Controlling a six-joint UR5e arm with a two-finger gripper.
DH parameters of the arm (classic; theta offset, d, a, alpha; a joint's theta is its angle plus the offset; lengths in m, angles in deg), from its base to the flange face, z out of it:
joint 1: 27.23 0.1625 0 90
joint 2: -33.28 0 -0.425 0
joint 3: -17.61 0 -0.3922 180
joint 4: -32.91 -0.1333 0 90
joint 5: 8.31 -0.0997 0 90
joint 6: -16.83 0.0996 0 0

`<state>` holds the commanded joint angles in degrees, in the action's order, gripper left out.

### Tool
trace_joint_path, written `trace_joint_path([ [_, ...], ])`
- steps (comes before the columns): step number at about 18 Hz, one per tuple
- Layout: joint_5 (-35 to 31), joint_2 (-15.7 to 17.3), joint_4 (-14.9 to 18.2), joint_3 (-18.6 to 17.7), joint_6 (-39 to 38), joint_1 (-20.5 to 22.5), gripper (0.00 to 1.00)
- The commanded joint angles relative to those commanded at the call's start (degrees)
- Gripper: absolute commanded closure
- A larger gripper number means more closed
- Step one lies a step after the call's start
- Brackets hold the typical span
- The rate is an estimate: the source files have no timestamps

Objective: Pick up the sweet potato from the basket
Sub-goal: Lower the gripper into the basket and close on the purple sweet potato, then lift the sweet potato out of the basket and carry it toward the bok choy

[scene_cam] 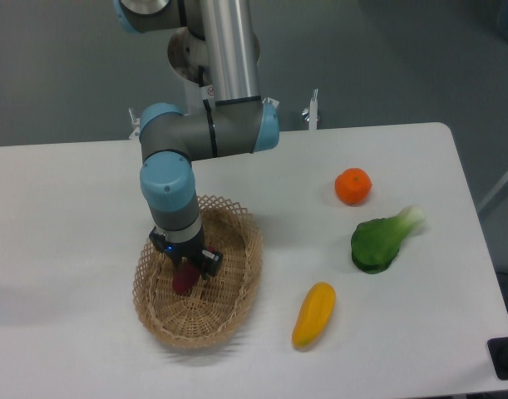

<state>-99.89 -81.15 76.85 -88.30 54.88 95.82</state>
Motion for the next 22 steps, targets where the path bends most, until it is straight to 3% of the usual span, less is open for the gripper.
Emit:
trace_joint_path([
  [3, -0.27, 0.17, 0.0, 0.09, 0.35, 0.0, 0.76],
  [12, -0.09, 2.46, 0.17, 0.96, 4.39, 0.61, 0.78],
  [19, 0.17, 4.22, 1.58, 8.25, 9.22, 7.28, 0.78],
  [22, 0.26, 4.31, 7.01, 13.17, 13.25, 11.32, 0.78],
])
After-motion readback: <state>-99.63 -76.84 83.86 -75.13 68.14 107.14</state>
